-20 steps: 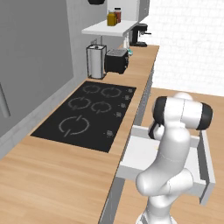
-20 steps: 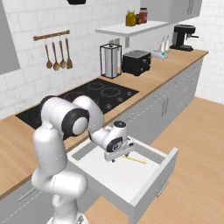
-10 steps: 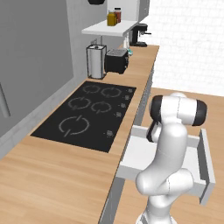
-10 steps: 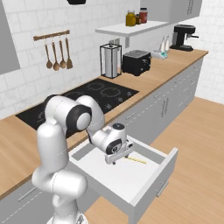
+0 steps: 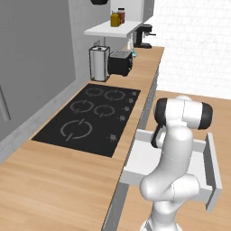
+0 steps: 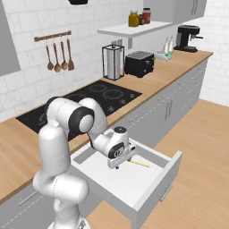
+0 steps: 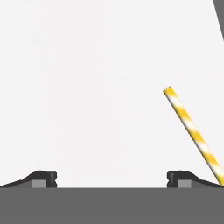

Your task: Take a straw from the drawer in front and place it inside the glass cup on the dining counter.

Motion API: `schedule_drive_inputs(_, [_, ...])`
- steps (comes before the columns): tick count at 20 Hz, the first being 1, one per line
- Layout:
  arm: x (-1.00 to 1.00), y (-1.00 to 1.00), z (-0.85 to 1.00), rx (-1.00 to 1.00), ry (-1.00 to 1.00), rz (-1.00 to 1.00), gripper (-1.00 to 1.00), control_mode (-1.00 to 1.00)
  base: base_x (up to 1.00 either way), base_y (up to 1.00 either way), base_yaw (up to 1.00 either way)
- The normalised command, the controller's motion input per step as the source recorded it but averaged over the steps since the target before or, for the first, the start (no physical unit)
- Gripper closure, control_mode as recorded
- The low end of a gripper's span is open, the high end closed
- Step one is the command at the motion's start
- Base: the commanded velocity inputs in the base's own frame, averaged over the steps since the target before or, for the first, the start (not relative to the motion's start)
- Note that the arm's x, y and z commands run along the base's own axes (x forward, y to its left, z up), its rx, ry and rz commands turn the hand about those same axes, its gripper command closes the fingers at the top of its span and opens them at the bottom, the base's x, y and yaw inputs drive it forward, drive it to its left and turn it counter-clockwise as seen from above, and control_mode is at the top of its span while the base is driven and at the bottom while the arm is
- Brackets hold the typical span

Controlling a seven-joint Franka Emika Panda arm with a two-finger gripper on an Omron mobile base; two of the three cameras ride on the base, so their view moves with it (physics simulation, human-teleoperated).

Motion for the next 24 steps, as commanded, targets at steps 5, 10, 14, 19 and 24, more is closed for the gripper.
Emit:
schedule_drive_inputs(5, [0.03,0.00,0.04,-0.02,-0.01,0.03,-1.00,-1.00,0.00,0.00,0.00])
schedule_drive_inputs(10, [0.08,0.00,0.06,-0.01,-0.01,0.01,-1.00,-1.00,0.00,0.00,0.00])
schedule_drive_inputs(14, [0.14,0.00,0.00,0.00,-0.02,0.04,-1.00,-1.00,0.00,0.00,0.00])
schedule_drive_inputs(19, [0.28,-0.04,-0.01,0.00,0.00,0.05,-1.00,-1.00,0.00,0.00,0.00])
schedule_drive_inputs(24, [0.27,-0.17,-0.17,0.00,0.00,0.06,-1.00,-1.00,0.00,0.00,0.00])
